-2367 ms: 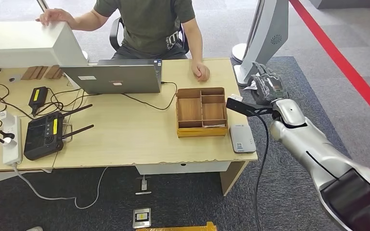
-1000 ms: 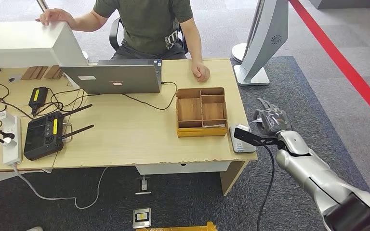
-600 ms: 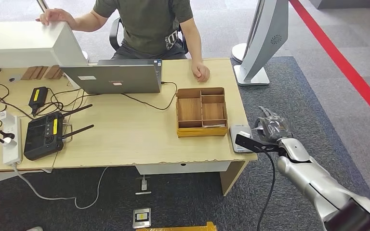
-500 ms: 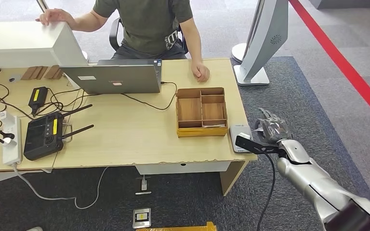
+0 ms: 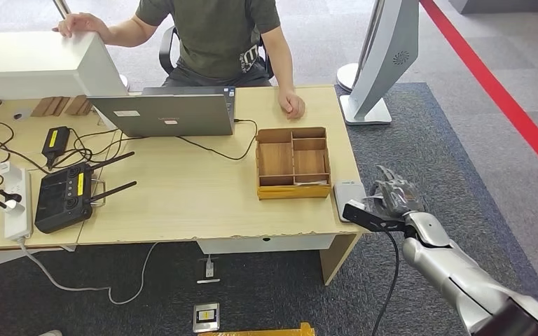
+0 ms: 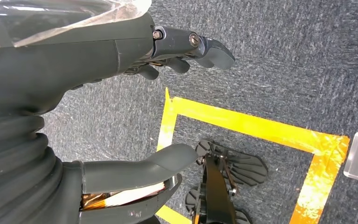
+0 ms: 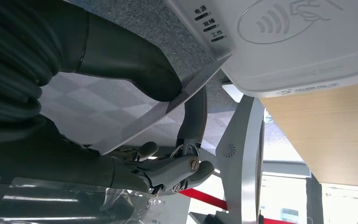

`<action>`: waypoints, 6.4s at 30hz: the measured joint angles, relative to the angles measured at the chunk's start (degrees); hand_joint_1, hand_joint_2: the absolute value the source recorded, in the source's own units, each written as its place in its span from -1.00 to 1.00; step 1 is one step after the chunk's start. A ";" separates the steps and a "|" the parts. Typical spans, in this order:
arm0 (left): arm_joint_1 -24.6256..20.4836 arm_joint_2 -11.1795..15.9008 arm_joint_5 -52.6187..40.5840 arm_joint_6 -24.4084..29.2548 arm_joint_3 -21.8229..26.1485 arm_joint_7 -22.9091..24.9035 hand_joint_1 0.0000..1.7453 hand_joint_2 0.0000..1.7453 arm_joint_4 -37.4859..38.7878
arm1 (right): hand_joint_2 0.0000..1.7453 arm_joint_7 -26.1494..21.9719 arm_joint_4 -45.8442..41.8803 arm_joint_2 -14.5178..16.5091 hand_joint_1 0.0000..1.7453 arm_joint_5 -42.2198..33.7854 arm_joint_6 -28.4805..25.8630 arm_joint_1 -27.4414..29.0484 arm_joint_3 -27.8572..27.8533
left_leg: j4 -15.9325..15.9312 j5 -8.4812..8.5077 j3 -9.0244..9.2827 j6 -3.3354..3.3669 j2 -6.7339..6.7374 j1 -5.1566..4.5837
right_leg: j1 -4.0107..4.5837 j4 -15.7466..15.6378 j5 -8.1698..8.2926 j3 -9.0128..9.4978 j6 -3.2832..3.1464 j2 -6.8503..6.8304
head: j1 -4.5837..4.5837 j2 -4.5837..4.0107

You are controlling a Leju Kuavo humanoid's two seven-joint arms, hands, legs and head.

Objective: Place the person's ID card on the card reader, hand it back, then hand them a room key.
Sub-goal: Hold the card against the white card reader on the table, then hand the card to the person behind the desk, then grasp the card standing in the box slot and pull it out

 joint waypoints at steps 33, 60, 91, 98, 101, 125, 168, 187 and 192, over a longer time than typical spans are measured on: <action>0.00 0.00 -0.77 -1.42 -0.38 -0.08 -1.00 1.00 0.02 | 1.00 3.37 -5.37 -3.09 1.00 6.84 3.02 -12.60 -0.38 | 0.00 0.03 0.01 0.00 0.02 -0.02 | -0.01 0.02 0.05 0.05 0.01 0.00 | 0.00 0.00; -0.37 -0.13 -0.76 -1.37 -1.46 -0.40 -1.00 1.00 0.01 | 1.00 -2.16 -6.22 21.81 1.00 14.21 6.96 -26.63 4.43 | 0.00 0.08 -0.01 -0.08 0.03 0.14 | 0.15 0.07 0.01 0.03 -0.04 0.00 | 0.02 0.00; -0.16 0.00 -1.47 -1.62 -1.79 0.30 -1.00 1.00 0.02 | -1.00 3.48 4.35 25.47 -1.00 16.52 8.91 -30.35 7.64 | 0.00 0.07 0.00 -0.09 0.03 0.14 | 0.16 0.06 0.01 0.00 -0.05 0.00 | 0.02 0.00; -0.14 0.00 -1.32 -1.62 -1.92 0.68 -1.00 1.00 0.02 | -1.00 2.70 5.22 25.45 -1.00 17.06 7.93 -30.34 8.25 | 0.00 0.07 0.00 -0.09 0.03 0.14 | 0.16 0.06 0.01 0.00 -0.05 0.00 | 0.02 0.00; -0.15 0.00 -0.94 -1.56 -1.92 0.66 -1.00 1.00 0.02 | -1.00 2.35 5.37 25.44 -1.00 16.69 7.79 -30.33 8.32 | 0.00 0.07 0.01 -0.09 0.03 0.14 | 0.16 0.06 0.01 0.00 -0.05 0.00 | 0.02 0.00; 0.20 -0.13 2.89 0.27 -1.91 1.23 -1.00 1.00 0.02 | -0.50 9.82 -18.25 10.24 -1.00 4.30 1.39 -9.02 -0.28 | 0.01 0.03 0.05 -0.08 0.00 0.13 | 0.16 0.01 0.01 0.03 -0.05 0.00 | 0.01 0.00; -0.27 -0.90 2.05 0.14 -1.91 2.14 -1.00 1.00 0.02 | 1.00 16.26 -29.17 12.03 -1.00 35.13 0.34 8.09 -10.01 | 0.00 0.02 0.00 -0.10 0.01 0.14 | 0.18 0.01 -0.04 0.03 -0.11 0.00 | 0.01 0.00; -0.26 -0.90 2.02 -0.04 -1.91 2.34 -1.00 1.00 0.02 | 1.00 14.46 -21.93 14.63 -1.00 34.53 0.48 5.73 -10.64 | 0.00 0.02 0.00 -0.10 0.01 0.14 | 0.18 0.01 -0.04 0.03 -0.11 0.00 | 0.02 0.00; -0.26 -0.90 1.86 -0.07 -1.92 2.34 -1.00 1.00 0.02 | 1.00 14.30 -20.55 14.88 -1.00 34.30 0.48 5.61 -10.92 | 0.00 0.01 0.00 -0.10 0.01 0.14 | 0.18 0.01 -0.04 0.03 -0.11 0.00 | 0.01 0.00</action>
